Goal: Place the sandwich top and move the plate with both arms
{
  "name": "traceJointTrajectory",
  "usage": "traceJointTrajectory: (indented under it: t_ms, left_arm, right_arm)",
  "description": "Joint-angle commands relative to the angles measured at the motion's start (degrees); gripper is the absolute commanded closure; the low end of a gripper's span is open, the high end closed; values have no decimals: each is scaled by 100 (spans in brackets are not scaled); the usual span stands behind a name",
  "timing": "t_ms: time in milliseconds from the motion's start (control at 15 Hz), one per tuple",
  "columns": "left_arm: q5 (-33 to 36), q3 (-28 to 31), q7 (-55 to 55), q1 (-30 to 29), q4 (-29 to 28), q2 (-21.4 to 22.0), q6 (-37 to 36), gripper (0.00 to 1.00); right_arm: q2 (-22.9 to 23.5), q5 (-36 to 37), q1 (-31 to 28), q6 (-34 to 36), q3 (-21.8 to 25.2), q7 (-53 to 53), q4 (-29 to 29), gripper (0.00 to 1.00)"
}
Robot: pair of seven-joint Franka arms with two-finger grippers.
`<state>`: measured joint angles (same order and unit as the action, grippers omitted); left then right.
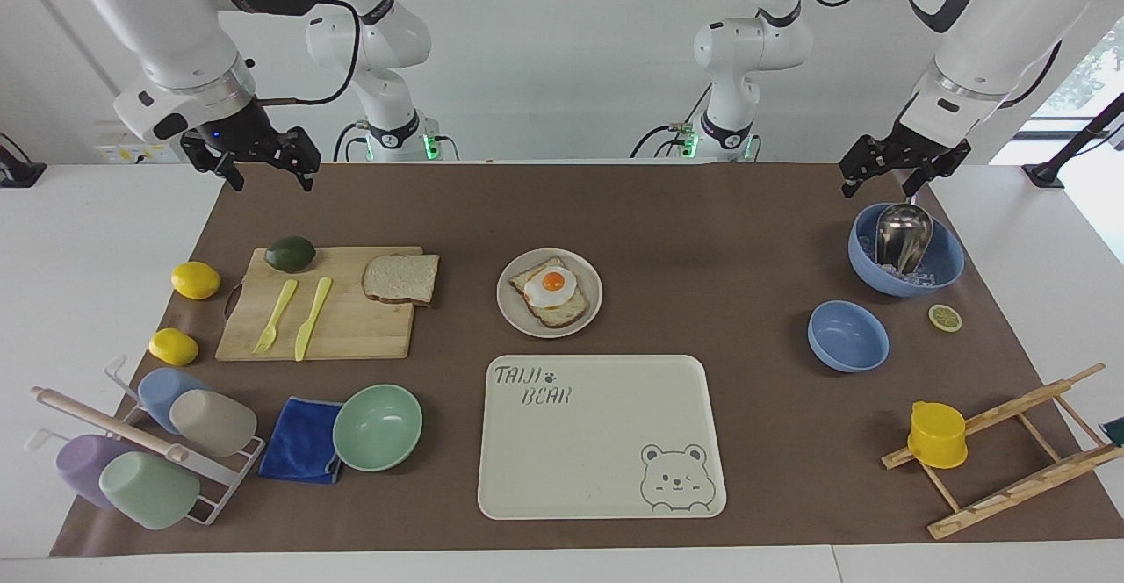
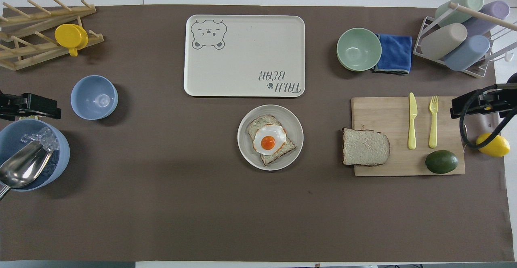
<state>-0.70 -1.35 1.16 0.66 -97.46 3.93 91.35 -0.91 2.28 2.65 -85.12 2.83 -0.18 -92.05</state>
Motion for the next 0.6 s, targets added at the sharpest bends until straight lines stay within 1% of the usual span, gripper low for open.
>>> traceJointTrajectory:
  t_ms: [0, 333, 533]
  left_arm:
    - [96, 65, 24, 66, -89, 116, -4, 0]
    - [96, 65, 24, 66, -89, 116, -4, 0]
    - [96, 65, 24, 66, -89, 116, -4, 0]
  right_arm:
    - [64, 27, -19, 83, -10, -149, 117, 0]
    - [29, -52, -19, 31, -2, 97, 64, 0]
    - [-14, -43, -19, 145, 121, -191, 55, 0]
